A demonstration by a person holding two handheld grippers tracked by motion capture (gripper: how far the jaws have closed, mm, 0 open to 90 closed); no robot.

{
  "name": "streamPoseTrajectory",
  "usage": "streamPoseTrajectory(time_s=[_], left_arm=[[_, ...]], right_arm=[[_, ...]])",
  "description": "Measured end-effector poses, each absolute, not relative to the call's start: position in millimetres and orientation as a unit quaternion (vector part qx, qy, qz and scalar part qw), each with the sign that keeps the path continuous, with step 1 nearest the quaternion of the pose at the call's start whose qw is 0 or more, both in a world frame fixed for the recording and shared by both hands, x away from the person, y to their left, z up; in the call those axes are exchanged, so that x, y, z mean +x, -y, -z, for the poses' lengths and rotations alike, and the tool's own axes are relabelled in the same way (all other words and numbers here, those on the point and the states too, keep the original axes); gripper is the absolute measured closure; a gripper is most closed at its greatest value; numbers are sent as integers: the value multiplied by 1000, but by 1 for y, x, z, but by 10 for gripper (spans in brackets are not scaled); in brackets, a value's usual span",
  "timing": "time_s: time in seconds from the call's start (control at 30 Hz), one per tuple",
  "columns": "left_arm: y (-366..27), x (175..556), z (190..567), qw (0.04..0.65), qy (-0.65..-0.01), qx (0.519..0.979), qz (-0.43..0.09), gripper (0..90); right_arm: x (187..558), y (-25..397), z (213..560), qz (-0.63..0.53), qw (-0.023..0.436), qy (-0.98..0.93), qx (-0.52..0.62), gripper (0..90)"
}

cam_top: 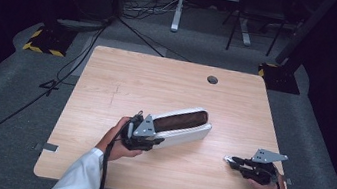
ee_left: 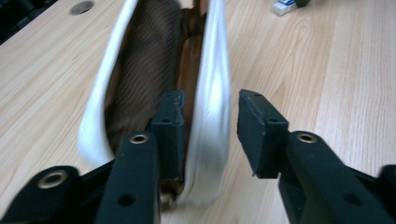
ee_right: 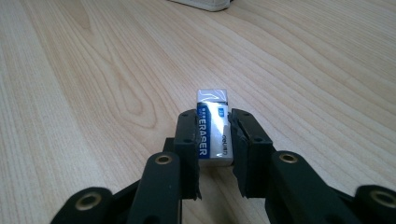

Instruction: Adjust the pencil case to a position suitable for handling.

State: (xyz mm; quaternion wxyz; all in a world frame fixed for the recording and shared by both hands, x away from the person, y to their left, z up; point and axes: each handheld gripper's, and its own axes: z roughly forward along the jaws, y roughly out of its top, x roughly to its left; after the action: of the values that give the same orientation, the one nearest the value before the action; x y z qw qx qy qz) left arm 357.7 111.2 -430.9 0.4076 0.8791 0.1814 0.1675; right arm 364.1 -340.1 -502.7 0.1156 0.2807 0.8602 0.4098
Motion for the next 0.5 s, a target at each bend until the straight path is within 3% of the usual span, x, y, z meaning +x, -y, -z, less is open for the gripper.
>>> streamPoseTrajectory(time_s=[0.07,0.3,0.5], left_arm=[[-121,352,439,413,-224,864,-182,480],[-140,346,476,403,-304,847,-165,291],[-140,359,491,400,-327,844,-142,249]], right_arm=[[364,340,503,-410,116,-860,281,731],[364,340,503,-410,114,-860,281,731],[365,340,503,-411,113,-860,281,731]])
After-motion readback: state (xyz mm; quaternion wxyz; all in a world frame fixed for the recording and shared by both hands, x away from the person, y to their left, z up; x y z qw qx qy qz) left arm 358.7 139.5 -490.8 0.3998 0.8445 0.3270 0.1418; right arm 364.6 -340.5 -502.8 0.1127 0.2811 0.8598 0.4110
